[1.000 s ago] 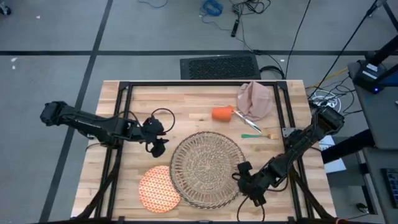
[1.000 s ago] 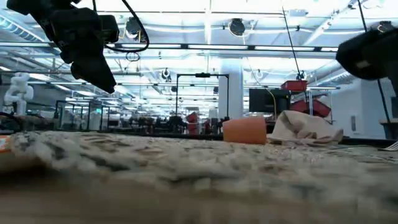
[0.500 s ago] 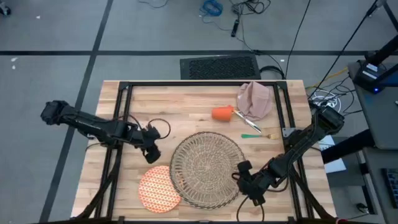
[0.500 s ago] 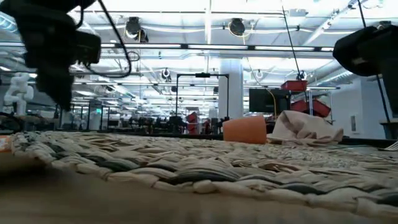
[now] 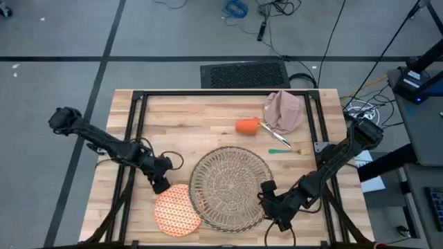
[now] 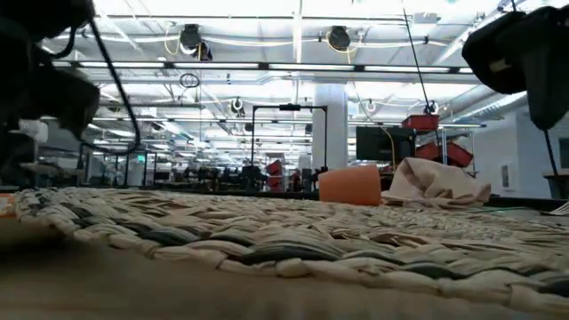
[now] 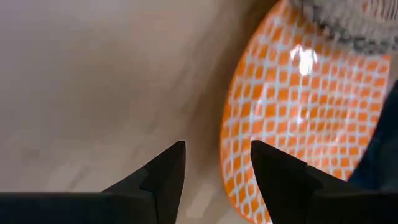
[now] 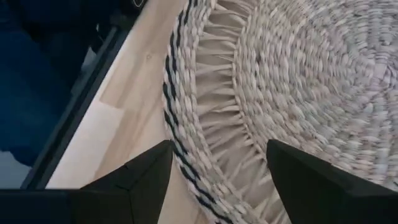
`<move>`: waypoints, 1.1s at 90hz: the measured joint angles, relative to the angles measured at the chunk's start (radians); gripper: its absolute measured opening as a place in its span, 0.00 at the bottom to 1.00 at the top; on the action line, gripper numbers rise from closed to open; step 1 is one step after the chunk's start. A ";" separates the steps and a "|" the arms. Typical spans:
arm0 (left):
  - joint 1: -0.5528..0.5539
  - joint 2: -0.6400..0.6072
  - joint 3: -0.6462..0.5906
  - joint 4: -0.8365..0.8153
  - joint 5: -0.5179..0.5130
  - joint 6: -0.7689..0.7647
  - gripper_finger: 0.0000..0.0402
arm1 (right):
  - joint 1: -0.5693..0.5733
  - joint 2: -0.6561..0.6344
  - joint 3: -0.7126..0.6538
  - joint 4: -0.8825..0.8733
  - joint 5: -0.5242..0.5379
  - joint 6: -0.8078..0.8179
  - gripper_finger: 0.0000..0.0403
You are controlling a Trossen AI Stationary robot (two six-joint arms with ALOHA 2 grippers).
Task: Set table place
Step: Put the orange plate on the brown mat
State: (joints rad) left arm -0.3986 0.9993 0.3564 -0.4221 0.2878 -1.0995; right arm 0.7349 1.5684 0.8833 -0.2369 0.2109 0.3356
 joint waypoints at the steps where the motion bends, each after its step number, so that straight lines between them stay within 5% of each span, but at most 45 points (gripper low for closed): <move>1: -0.002 0.000 -0.007 0.010 0.001 -0.006 0.42 | 0.000 0.000 0.000 0.001 0.001 -0.001 0.62; 32: -0.036 -0.001 -0.186 0.400 0.018 -0.093 0.41 | -0.015 0.000 0.000 0.046 0.019 -0.042 0.62; 64: -0.036 0.000 -0.203 0.450 0.018 -0.114 0.30 | -0.042 0.000 0.000 0.107 0.034 -0.101 0.62; 99: -0.036 0.014 -0.203 0.469 0.005 -0.126 0.29 | -0.042 0.000 0.000 0.104 0.080 -0.113 0.62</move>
State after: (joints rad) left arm -0.4351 1.0133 0.1532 0.0466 0.2926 -1.2255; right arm 0.6926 1.5684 0.8833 -0.1333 0.2910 0.2230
